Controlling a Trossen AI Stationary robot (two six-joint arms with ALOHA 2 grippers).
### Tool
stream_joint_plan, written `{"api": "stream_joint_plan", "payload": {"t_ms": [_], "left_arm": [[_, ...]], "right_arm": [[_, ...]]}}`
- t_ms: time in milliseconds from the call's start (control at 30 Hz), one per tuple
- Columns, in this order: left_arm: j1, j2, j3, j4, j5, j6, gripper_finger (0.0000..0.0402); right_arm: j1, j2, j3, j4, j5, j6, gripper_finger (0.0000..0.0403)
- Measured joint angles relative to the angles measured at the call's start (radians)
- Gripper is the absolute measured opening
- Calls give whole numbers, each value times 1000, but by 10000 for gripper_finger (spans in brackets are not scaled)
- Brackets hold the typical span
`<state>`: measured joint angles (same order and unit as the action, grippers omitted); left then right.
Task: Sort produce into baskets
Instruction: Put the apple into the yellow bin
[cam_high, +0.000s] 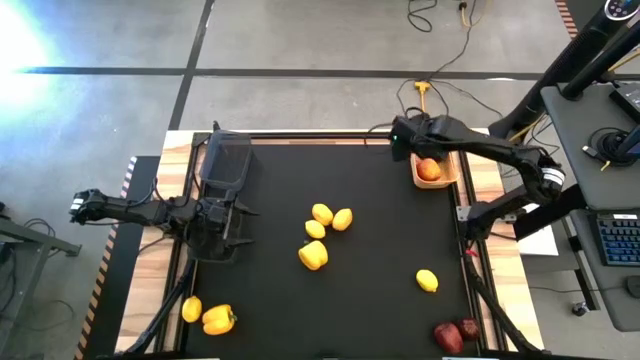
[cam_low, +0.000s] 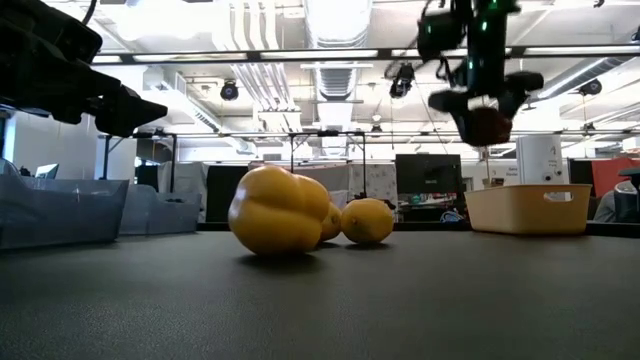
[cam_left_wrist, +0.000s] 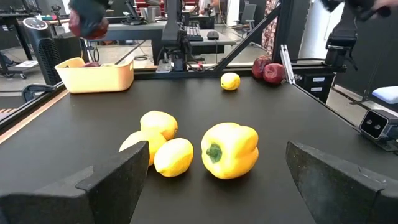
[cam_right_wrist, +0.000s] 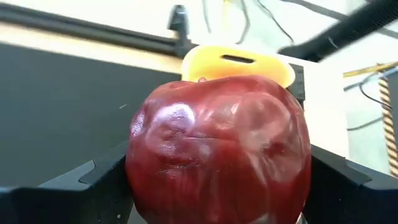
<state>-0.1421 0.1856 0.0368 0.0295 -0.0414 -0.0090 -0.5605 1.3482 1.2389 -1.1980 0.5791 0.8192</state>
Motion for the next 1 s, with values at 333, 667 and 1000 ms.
{"api": "stream_joint_plan", "payload": {"t_ms": [333,667,1000], "left_arm": [[0,1,0,0,0,0,359],[0,1,0,0,0,0,359],[0,3,0,0,0,0,359]], "right_arm": [[-254,58,-170,288,2,-54,360],[-302,67,-237,327,-41,-97,397],[-260,55,-91,310,-109,-198,398]]}}
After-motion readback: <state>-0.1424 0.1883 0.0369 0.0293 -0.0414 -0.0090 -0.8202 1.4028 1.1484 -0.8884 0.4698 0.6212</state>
